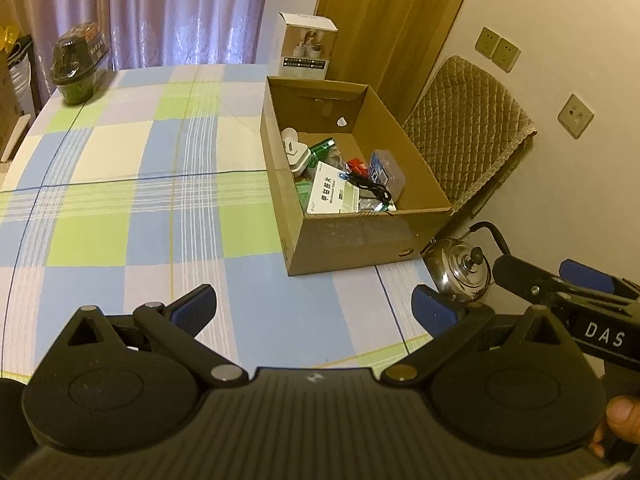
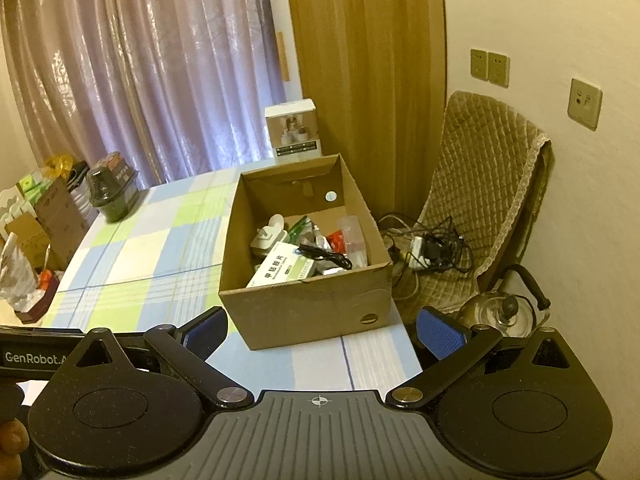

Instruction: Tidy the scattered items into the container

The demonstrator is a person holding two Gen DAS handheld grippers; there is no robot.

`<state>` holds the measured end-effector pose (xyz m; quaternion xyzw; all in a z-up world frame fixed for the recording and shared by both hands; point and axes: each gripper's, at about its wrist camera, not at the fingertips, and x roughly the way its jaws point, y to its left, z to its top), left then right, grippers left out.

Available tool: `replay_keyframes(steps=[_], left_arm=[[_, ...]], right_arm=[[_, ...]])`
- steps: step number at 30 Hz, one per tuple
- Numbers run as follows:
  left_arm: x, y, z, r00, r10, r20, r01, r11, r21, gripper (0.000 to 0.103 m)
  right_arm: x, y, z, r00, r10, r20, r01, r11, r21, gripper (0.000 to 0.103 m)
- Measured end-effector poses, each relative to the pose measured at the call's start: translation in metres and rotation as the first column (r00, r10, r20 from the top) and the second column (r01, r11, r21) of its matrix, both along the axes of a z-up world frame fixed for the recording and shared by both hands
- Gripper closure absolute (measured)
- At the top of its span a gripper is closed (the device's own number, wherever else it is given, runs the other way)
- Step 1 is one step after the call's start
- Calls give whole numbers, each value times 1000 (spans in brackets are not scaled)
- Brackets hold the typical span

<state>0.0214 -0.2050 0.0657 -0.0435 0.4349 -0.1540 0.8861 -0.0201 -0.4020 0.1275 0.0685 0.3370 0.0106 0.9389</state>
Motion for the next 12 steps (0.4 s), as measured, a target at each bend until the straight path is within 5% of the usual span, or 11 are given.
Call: replay_keyframes(steps=[12], left_arm=[[5, 12, -2, 999, 51, 12, -51, 999, -8, 1]], right_arm=[[1, 4, -7, 1000, 5, -9, -5, 999, -43, 0]])
